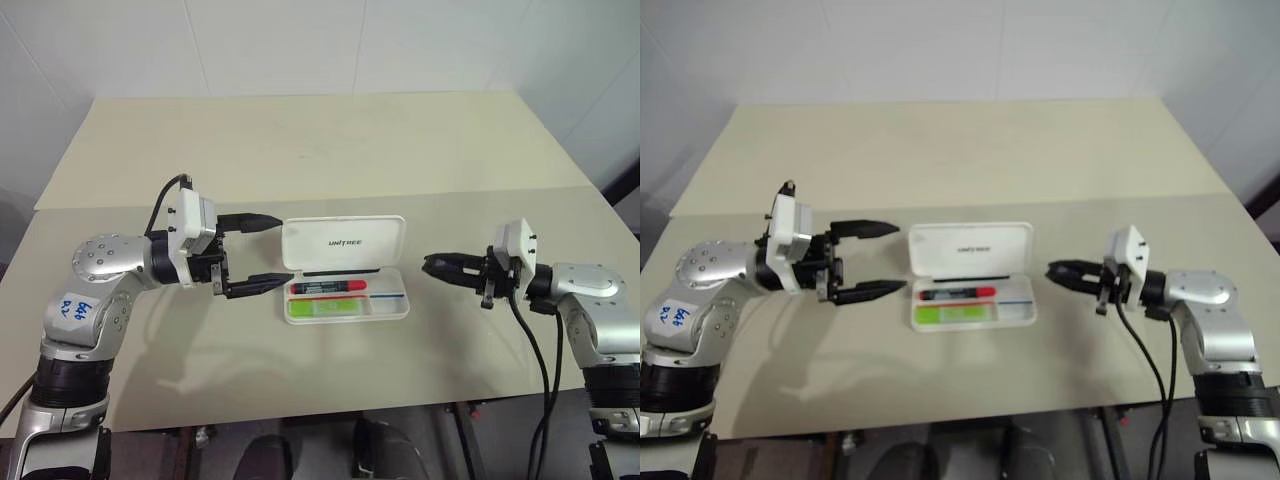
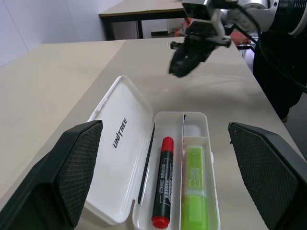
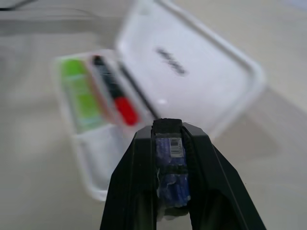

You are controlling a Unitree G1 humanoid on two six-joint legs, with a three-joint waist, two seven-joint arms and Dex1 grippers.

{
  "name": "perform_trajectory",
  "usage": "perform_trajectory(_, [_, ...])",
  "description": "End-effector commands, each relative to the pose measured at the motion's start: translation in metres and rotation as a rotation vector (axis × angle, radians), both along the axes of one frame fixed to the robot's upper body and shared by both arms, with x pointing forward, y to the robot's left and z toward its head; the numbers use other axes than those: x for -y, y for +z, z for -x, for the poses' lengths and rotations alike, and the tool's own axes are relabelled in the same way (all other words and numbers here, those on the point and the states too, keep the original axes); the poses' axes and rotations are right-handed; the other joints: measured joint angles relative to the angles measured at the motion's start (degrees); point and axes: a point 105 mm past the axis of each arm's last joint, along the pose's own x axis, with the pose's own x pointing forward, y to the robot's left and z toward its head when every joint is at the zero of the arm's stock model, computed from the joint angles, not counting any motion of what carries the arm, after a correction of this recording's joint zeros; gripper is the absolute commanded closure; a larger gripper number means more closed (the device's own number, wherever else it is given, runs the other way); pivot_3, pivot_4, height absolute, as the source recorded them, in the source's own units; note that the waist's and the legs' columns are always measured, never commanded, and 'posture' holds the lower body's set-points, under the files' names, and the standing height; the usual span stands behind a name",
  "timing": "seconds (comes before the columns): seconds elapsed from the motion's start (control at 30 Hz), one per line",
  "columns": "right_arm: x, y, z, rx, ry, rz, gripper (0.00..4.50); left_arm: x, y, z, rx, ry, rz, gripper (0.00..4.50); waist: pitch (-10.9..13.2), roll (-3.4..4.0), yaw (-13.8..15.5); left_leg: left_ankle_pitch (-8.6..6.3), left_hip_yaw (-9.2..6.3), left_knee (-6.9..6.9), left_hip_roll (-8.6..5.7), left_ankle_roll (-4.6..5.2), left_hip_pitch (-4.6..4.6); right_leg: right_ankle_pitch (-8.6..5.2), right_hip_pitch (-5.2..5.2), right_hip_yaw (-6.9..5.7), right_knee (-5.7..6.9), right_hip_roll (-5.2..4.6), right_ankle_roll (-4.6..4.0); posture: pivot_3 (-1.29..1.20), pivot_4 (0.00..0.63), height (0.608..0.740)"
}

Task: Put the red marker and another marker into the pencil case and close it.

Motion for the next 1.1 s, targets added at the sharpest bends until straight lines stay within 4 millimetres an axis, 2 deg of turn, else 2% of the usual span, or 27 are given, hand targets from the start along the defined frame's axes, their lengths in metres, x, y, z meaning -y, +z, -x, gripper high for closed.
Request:
perform_trajectory(0.03, [-0.024, 0.005, 0.006, 0.012, 0.122, -0.002, 4.1, 0.007, 0.004, 0.009, 0.047, -0.025, 0.005, 0.0, -0.01, -0.02, -0.04, 0.0, 0.0, 0.01, 0.0, 0.0, 0.0, 0.0, 0.0, 0.0, 0.0, 0.0, 0.0, 0.0, 0.15, 0.74])
perform_trajectory(0.13, [-0.044, -0.003, 0.007, -0.001, 0.207, 0.009, 4.1, 0.009, 0.0, 0.012, 0.038, -0.026, 0.006, 0.0, -0.02, -0.02, -0.06, 0.0, 0.0, 0.03, 0.01, -0.01, 0.0, 0.0, 0.0, 0.01, 0.0, 0.0, 0.0, 0.0, 0.15, 0.74])
perform_trajectory(0.3, [-0.059, -0.018, 0.006, -0.024, 0.305, 0.074, 4.1, 0.009, -0.004, 0.014, 0.03, -0.025, -0.005, 0.0, -0.02, -0.02, 0.12, 0.01, -0.03, 0.03, 0.0, -0.01, 0.0, 0.0, 0.0, -0.01, 0.02, 0.0, 0.0, 0.0, 0.15, 0.74])
perform_trajectory(0.5, [-0.058, -0.027, -0.001, -0.045, 0.337, 0.119, 4.1, 0.007, -0.004, 0.016, 0.025, -0.017, -0.011, 0.0, -0.01, -0.02, 0.07, 0.0, -0.05, 0.0, -0.02, -0.01, -0.03, 0.0, -0.01, -0.07, 0.02, -0.01, 0.0, 0.0, 0.15, 0.74])
perform_trajectory(0.83, [-0.052, -0.039, -0.015, -0.064, 0.292, 0.125, 4.1, 0.007, -0.007, 0.016, 0.018, -0.012, -0.008, 0.0, -0.01, -0.02, -0.04, 0.02, -0.03, 0.02, 0.0, -0.03, -0.01, 0.0, 0.0, -0.04, 0.02, 0.0, 0.0, 0.0, 0.15, 0.74])
perform_trajectory(0.87, [-0.052, -0.039, -0.016, -0.065, 0.291, 0.124, 3.33, 0.007, -0.007, 0.016, 0.019, -0.011, -0.009, 0.0, -0.01, -0.02, -0.05, 0.02, -0.03, 0.03, 0.0, -0.03, -0.01, 0.0, 0.0, -0.03, 0.02, 0.0, 0.0, 0.0, 0.15, 0.74])
perform_trajectory(1.1, [-0.056, -0.035, -0.019, -0.031, 0.29, 0.101, 0.83, 0.007, -0.005, 0.015, 0.026, -0.014, -0.009, 0.0, -0.01, -0.02, -0.12, 0.02, -0.03, 0.03, 0.0, -0.03, -0.01, 0.0, 0.0, -0.04, 0.02, 0.0, 0.0, 0.0, 0.15, 0.74])
